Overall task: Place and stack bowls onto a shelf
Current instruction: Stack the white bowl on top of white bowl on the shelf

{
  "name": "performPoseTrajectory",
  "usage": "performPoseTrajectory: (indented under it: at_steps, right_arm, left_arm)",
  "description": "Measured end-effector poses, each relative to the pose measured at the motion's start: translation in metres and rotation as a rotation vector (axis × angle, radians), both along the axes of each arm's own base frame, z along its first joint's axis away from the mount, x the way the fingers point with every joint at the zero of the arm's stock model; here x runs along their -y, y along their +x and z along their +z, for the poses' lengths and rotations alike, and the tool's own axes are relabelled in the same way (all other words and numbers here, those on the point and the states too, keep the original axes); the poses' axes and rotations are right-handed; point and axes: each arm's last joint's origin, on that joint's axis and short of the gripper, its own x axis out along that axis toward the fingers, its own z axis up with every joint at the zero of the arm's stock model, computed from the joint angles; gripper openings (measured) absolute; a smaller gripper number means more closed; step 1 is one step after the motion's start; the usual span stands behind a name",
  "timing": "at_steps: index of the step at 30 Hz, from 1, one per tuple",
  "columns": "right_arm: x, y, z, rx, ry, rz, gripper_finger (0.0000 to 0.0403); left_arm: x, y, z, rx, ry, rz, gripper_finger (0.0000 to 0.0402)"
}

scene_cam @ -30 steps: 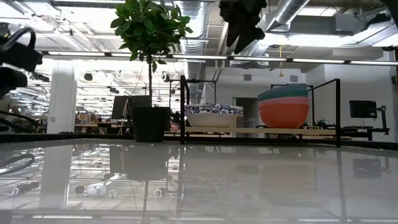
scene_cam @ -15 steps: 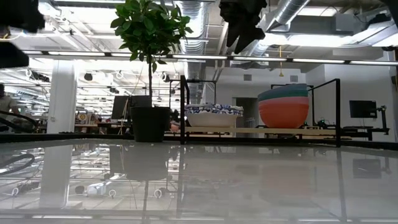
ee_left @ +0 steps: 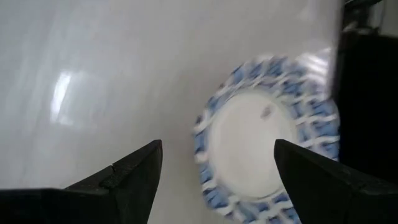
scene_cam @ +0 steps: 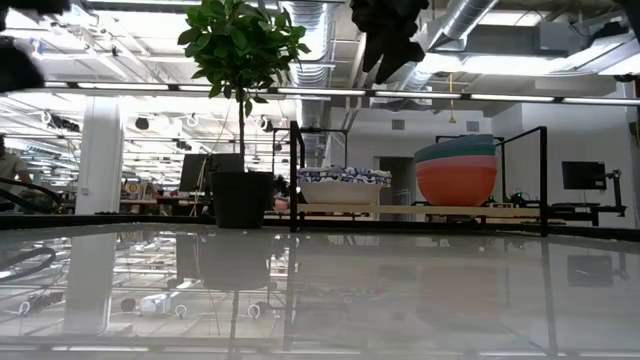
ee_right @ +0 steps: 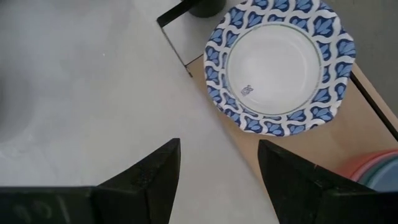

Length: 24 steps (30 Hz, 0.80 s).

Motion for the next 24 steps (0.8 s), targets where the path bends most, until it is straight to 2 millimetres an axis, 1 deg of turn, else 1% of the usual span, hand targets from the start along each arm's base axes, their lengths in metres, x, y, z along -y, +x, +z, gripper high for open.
performPoseTrajectory:
  at_steps: [3,5,9,13,15,20,24]
  right_arm:
    - [-0.004,0.001,0.000,0.001,0.000,0.012,0.0239]
    - [-0.006,0.002,0.000,0.002,0.000,0.018,0.0240]
    - [-0.007,0.003,0.000,0.003,0.000,0.022,0.0240]
    - [-0.008,0.003,0.000,0.003,0.000,0.026,0.0240]
    - [-0.010,0.004,0.000,0.002,0.000,0.031,0.0240]
    - [-0.017,0.005,0.000,0.002,0.000,0.051,0.0240]
    - [-0.020,0.007,0.000,0.006,-0.001,0.062,0.0240]
  left_arm:
    - [0.001,-0.002,-0.020,-0.070,-0.033,0.009,0.0293]
    - [0.000,-0.003,-0.030,-0.091,-0.048,0.020,0.0293]
    - [0.002,-0.002,-0.042,-0.072,-0.097,0.021,0.0293]
    - [0.001,-0.005,-0.059,-0.134,-0.106,0.028,0.0293]
    - [0.000,-0.006,-0.065,-0.150,-0.119,0.024,0.0293]
    - [0.004,-0.003,-0.072,-0.107,-0.210,-0.004,0.0293]
    - [0.003,-0.004,-0.077,-0.137,-0.178,0.017,0.0292]
